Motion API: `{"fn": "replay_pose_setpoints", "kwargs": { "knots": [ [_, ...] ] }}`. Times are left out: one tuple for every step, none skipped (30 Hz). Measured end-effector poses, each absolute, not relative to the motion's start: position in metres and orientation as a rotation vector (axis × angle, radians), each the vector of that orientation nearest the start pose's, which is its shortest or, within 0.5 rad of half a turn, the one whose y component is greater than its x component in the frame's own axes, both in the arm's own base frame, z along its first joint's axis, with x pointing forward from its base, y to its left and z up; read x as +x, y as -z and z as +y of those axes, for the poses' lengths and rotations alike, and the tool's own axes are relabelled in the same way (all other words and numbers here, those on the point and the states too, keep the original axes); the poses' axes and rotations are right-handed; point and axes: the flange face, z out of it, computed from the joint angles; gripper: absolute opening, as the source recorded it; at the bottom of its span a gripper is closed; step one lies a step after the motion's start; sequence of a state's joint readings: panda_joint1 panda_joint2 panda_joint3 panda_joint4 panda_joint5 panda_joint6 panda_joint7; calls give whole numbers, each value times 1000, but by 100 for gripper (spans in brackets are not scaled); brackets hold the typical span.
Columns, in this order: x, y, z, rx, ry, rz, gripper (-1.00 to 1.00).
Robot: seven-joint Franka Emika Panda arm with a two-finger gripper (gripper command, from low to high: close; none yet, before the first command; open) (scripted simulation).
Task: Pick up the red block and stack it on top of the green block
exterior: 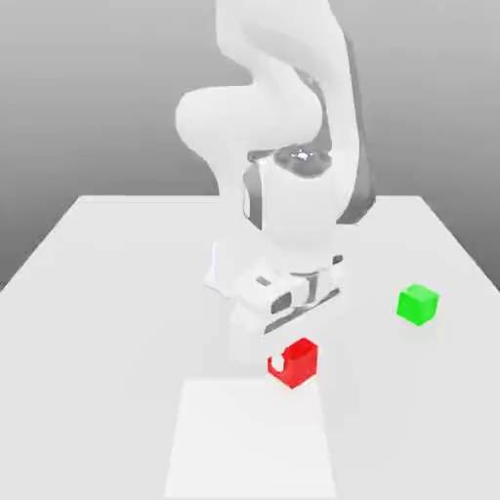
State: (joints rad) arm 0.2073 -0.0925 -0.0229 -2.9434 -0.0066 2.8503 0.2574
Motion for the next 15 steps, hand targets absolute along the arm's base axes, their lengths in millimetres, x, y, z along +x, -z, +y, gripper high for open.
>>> {"fn": "replay_pose_setpoints", "kwargs": {
  "knots": [
    [322, -209, 71, -3139, 0, 83, -100],
    [320, -213, 83, -3137, 2, 56, -100],
    [316, -216, 96, -3135, 4, 23, -100],
    [312, -220, 111, -3133, 5, -10, -100],
    [307, -223, 125, -3130, 6, -45, -100],
    [301, -226, 140, -3127, 7, -80, -100],
    [295, -228, 154, -3124, 8, -115, -100],
    [287, -231, 168, -3121, 8, -151, -100],
    [279, -233, 181, -3118, 9, -186, -100],
    [270, -235, 194, -3115, 9, -222, -100],
    [261, -238, 207, -3111, 8, -258, -100],
    [251, -239, 219, -3108, 8, -294, -100],
    [240, -241, 230, -3104, 8, -329, -100],
    [228, -243, 241, -3101, 7, -365, -100],
    [217, -244, 251, -3097, 6, -401, -100]
  ]
}}
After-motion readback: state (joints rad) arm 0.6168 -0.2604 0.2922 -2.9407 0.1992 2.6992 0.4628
